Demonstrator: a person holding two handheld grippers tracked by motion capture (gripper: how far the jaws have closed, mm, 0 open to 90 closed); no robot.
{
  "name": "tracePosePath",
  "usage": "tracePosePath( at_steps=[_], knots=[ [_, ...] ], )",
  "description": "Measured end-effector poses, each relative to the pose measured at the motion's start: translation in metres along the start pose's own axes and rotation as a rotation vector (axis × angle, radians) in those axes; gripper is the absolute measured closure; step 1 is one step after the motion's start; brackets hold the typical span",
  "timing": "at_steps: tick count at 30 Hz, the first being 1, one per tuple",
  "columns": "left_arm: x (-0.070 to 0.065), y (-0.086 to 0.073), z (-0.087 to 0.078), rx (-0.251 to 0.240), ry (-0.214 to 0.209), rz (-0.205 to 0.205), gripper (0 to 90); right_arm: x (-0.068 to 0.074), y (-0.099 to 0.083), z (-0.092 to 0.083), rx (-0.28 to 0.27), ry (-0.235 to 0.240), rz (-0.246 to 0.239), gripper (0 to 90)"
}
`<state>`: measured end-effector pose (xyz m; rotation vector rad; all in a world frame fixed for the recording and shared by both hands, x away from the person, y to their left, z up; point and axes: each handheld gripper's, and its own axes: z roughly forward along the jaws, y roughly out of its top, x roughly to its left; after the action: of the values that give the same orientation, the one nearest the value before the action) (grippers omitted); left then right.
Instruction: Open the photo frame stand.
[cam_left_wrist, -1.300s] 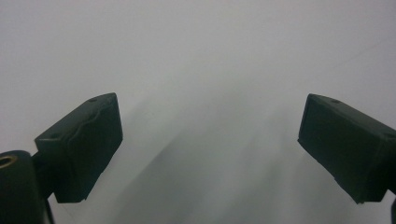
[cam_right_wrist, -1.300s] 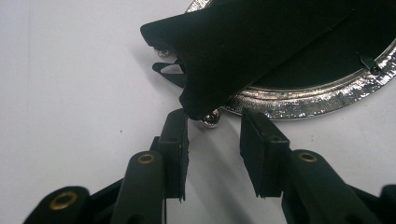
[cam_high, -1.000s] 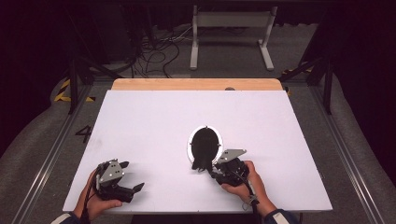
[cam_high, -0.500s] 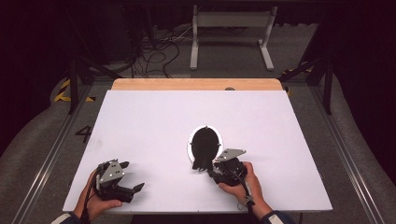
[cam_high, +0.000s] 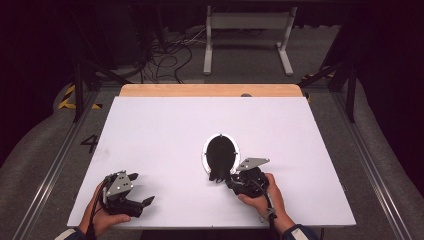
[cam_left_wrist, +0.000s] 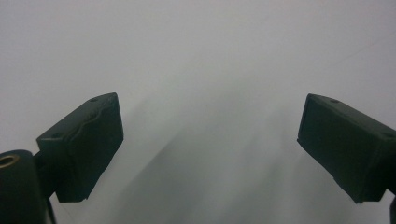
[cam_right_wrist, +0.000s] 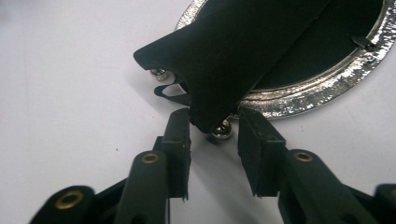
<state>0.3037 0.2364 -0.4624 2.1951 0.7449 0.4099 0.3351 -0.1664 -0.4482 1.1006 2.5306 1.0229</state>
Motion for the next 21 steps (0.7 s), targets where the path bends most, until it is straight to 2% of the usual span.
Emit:
tracePosePath(
  at_steps=[5,11,14,15,16,19,20,21],
  knots=[
    [-0.001,0.0,0.0,-0.001,0.0,-0.002,7.3,-0.001,0.0,-0.001,-0.008,0.014,0.005,68.9],
    [-0.001,0.001,0.001,0.006,-0.005,0.006,7.3,-0.006,0.001,-0.004,-0.041,0.063,0.059,68.4],
    [-0.002,0.001,0.003,0.008,-0.005,-0.007,7.3,-0.01,0.001,-0.004,-0.06,0.109,0.114,67.4],
    [-0.001,0.002,0.003,0.008,-0.006,-0.002,7.3,-0.015,0.001,-0.002,-0.072,0.143,0.156,64.9],
    [-0.001,0.002,0.004,0.009,-0.006,-0.002,7.3,-0.015,0.001,-0.002,-0.072,0.143,0.156,64.9],
    [-0.002,0.003,0.006,0.015,-0.012,0.001,7.3,-0.023,0.001,0.001,-0.078,0.194,0.214,63.0],
    [-0.002,0.003,0.007,0.014,-0.012,0.001,7.3,-0.028,0.0,0.003,-0.089,0.228,0.256,63.3],
    [-0.002,0.004,0.007,0.014,-0.011,0.001,7.3,-0.028,0.0,0.003,-0.089,0.228,0.256,63.3]
  ],
)
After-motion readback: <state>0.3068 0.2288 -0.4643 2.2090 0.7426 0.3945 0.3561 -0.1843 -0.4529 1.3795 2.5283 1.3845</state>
